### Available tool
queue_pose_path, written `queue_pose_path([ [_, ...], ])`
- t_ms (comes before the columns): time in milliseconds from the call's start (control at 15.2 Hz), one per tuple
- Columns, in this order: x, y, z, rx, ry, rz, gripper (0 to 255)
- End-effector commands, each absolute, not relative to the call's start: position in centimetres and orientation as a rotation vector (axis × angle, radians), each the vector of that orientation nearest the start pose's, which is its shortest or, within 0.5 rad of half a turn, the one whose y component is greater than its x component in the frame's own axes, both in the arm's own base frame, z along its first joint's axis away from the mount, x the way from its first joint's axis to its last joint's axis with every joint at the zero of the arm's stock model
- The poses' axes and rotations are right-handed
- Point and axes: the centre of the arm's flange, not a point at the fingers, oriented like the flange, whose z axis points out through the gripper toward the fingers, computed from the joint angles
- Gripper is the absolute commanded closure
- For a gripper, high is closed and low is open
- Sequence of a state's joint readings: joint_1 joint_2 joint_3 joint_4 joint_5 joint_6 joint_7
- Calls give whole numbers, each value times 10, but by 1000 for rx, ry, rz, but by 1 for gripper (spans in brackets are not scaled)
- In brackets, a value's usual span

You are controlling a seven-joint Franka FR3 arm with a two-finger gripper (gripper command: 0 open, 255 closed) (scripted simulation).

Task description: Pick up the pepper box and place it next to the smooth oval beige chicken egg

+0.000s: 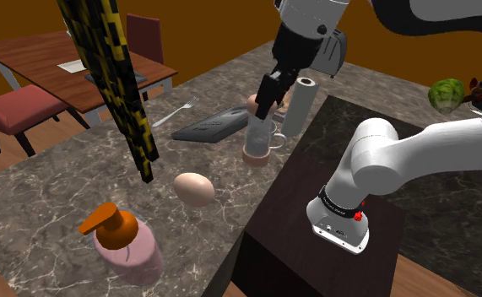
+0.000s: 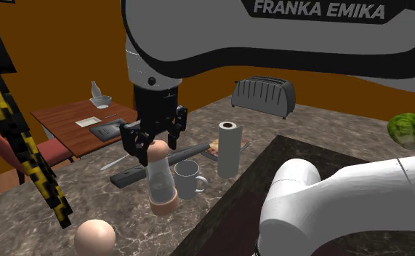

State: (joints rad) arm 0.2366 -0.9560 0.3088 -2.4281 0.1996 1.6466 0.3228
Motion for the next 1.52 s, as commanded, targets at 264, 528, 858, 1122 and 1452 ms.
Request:
queue_pose_path([
  [264, 215, 191, 564, -3119, -179, -248, 255],
  [528, 215, 191, 543, -3119, -179, -248, 255],
  [858, 215, 191, 523, -3119, -179, -248, 255],
  [1122, 215, 191, 523, -3119, -179, -248, 255],
  [1452, 215, 191, 523, -3119, -179, -248, 0],
])
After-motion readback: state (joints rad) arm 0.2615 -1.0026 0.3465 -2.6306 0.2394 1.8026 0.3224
